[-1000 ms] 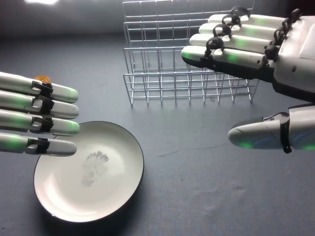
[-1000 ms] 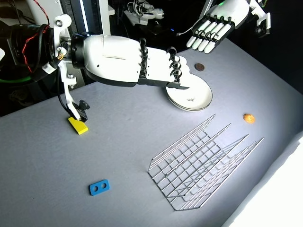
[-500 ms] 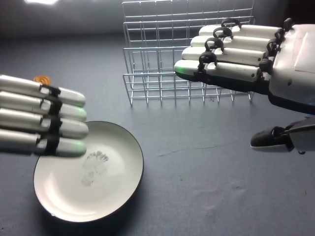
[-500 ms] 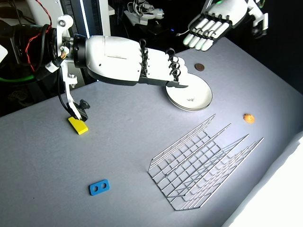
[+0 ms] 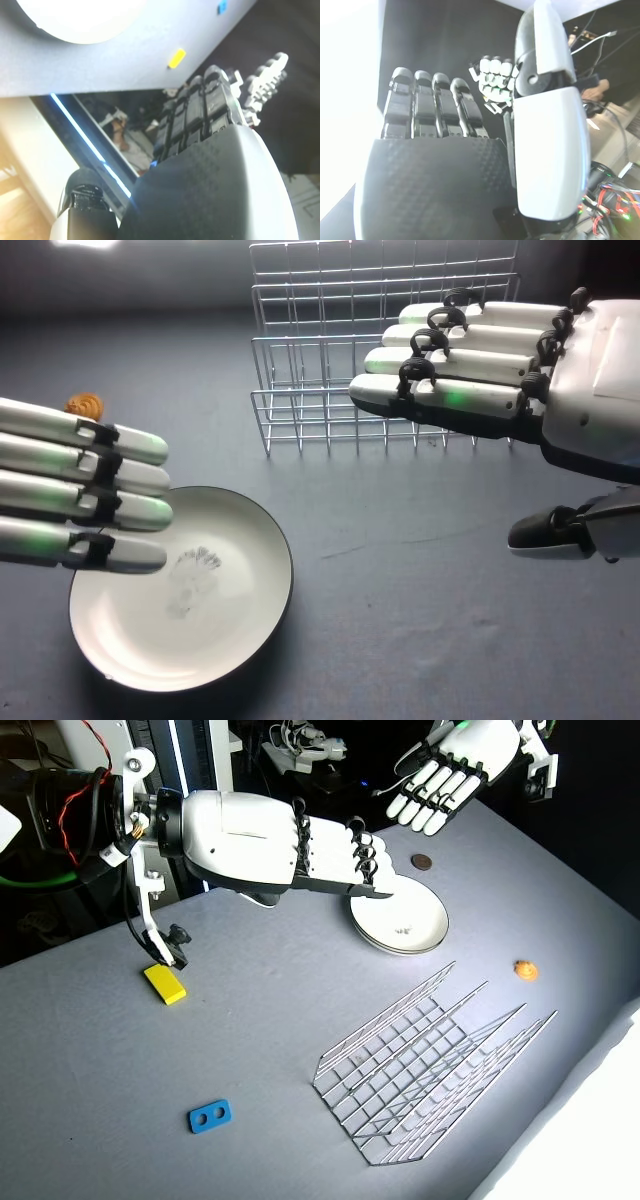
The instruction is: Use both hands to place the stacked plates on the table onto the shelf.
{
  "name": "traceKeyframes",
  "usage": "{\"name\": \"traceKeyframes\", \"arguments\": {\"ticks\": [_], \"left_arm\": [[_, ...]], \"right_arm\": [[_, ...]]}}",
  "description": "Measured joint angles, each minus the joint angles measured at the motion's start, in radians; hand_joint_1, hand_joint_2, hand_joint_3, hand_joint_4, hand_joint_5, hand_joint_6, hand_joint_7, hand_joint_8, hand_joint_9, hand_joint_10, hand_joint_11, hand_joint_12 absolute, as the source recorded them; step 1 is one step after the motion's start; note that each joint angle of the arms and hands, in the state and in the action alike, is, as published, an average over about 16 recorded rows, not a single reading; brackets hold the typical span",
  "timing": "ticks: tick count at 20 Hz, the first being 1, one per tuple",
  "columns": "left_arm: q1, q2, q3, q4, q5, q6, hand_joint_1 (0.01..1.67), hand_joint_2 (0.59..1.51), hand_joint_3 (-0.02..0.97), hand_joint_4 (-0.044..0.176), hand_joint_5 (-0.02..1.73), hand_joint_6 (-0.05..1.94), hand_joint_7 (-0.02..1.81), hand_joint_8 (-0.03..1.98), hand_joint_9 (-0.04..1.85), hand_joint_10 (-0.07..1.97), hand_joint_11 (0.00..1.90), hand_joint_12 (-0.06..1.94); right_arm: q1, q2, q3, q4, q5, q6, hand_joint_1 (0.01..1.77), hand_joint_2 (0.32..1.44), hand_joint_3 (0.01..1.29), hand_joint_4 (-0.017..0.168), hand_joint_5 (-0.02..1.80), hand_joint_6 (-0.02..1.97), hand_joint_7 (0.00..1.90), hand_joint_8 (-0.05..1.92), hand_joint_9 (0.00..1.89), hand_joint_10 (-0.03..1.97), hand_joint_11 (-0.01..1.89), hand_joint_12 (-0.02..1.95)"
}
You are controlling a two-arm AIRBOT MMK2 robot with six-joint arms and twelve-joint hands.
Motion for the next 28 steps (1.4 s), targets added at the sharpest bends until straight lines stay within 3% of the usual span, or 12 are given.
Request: {"name": "traceKeyframes", "arguments": {"ticks": [6,15,28], "left_arm": [[0.031,-0.016,0.009,0.035,-0.008,0.032,0.02,1.083,0.021,0.008,0.02,-0.01,0.02,-0.01,0.02,0.01,0.01,-0.01],[0.138,-0.061,0.033,0.085,0.077,0.067,0.02,1.094,0.022,0.008,0.02,-0.01,0.02,-0.01,0.02,0.01,0.01,-0.01],[0.221,-0.107,0.041,0.217,0.255,0.018,0.02,1.097,0.022,0.007,0.02,-0.01,0.02,-0.01,0.02,0.01,0.01,-0.01]], "right_arm": [[-0.003,-0.001,-0.002,-0.004,-0.002,0.0,1.1,0.94,0.02,-0.002,0.02,0.02,0.02,0.01,0.02,0.01,0.02,0.04],[-0.008,-0.004,-0.005,-0.005,-0.004,0.0,1.01,0.92,0.02,-0.003,0.02,0.02,0.02,0.01,0.02,0.01,0.02,0.05],[-0.012,-0.005,-0.009,-0.007,-0.006,0.0,1.03,0.93,0.02,-0.002,0.02,0.02,0.02,0.01,0.02,0.01,0.02,0.02]]}}
